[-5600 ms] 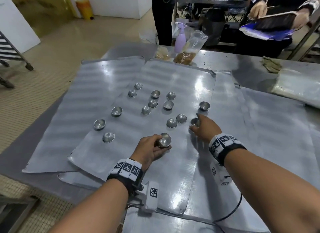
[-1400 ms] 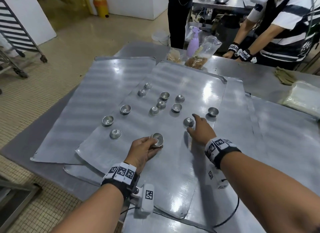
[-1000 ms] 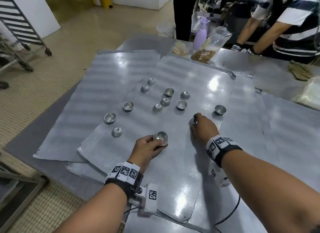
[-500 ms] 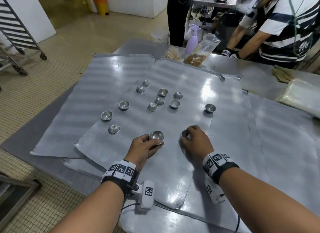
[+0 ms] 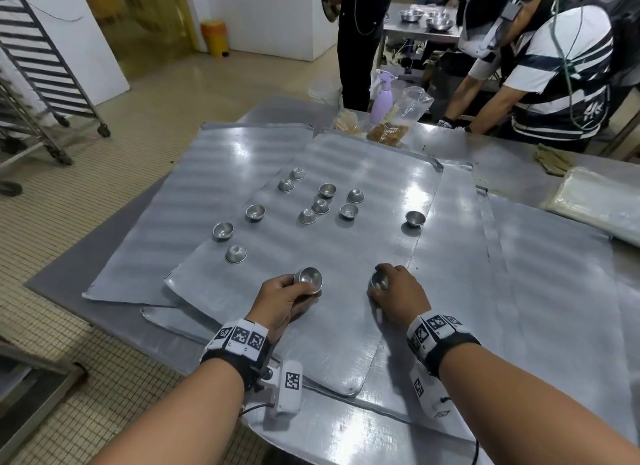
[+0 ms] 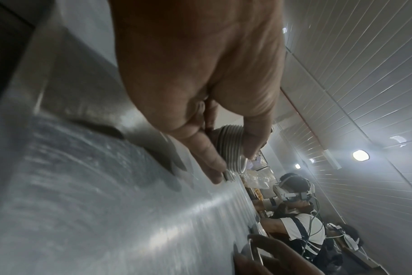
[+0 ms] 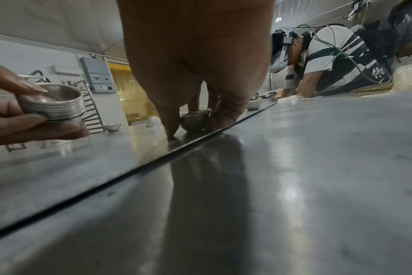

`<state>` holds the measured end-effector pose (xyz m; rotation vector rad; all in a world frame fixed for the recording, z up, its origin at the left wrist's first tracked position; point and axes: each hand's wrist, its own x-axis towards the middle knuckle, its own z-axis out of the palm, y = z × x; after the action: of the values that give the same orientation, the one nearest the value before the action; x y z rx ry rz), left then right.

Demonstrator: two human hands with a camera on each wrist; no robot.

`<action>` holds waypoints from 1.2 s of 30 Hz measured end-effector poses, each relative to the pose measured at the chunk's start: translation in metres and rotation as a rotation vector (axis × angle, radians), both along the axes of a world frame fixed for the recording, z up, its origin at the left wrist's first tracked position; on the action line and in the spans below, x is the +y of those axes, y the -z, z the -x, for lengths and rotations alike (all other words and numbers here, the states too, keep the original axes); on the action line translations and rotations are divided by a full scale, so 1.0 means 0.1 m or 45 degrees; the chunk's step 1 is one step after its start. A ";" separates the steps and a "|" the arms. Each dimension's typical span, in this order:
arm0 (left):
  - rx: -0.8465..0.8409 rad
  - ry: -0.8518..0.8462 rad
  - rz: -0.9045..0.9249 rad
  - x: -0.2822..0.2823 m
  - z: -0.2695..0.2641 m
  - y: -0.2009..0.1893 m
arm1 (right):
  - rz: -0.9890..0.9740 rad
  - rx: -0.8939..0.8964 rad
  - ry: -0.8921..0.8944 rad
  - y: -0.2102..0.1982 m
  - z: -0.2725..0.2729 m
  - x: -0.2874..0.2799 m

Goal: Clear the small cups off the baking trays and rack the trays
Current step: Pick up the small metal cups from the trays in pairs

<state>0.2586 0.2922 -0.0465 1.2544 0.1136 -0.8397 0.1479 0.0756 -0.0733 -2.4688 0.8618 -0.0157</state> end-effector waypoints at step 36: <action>-0.010 -0.456 0.106 0.98 -0.57 -0.11 | -0.321 -0.401 -0.542 -0.43 -1.25 1.56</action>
<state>0.3160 0.3900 -0.0359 1.1162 0.2855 -0.5241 0.2724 0.2313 -0.0305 -2.2786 0.1850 -0.1329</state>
